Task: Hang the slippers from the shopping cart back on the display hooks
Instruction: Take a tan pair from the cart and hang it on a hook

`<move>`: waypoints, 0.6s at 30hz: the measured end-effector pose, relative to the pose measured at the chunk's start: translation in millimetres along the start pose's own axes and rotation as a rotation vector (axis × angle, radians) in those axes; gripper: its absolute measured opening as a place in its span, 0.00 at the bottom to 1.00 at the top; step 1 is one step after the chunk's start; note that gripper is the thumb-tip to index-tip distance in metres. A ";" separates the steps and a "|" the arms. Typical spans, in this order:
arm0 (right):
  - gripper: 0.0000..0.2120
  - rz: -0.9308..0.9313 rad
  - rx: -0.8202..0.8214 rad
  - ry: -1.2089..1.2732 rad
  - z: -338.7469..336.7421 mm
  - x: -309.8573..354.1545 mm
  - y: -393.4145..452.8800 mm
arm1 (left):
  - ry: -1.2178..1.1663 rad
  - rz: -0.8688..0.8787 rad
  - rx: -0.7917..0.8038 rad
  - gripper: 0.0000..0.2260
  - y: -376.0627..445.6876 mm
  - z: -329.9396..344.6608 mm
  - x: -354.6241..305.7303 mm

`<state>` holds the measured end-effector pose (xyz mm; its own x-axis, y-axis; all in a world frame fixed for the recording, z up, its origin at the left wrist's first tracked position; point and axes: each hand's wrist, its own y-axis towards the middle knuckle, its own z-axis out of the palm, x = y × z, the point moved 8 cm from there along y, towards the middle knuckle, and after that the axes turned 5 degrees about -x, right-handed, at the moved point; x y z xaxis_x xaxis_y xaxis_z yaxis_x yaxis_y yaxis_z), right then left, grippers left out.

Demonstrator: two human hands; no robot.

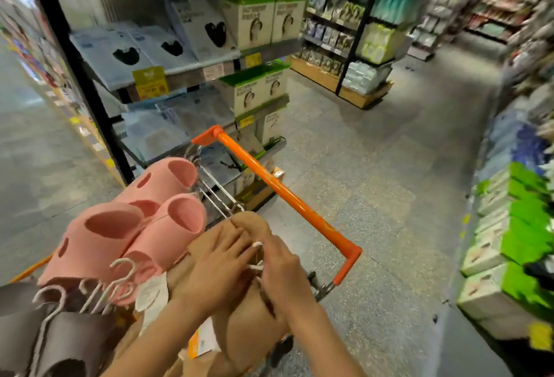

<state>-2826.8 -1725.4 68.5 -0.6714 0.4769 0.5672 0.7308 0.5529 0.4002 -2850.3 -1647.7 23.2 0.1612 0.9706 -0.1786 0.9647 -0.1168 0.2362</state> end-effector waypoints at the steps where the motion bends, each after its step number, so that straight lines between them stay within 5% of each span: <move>1: 0.14 -0.038 -0.053 -0.015 -17.9 7.2 4.4 | -0.032 0.038 -0.063 0.17 7.2 -12.8 -10.1; 5: 0.09 -0.157 -0.230 -0.046 -105.4 30.8 17.1 | -0.124 0.195 -0.362 0.20 44.2 -78.1 -61.6; 9: 0.15 -0.147 -0.451 -0.162 -209.9 30.5 19.6 | -0.109 0.291 -0.558 0.17 90.8 -133.5 -129.5; 18: 0.14 0.061 -0.828 -0.435 -388.0 -39.9 -43.7 | -0.198 0.510 -0.581 0.17 182.2 -136.5 -317.0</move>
<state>-2784.3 -2033.7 307.6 -0.4937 0.7951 0.3522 0.5086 -0.0645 0.8586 -2754.2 -1948.0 253.2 0.6397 0.7656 -0.0679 0.5082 -0.3550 0.7847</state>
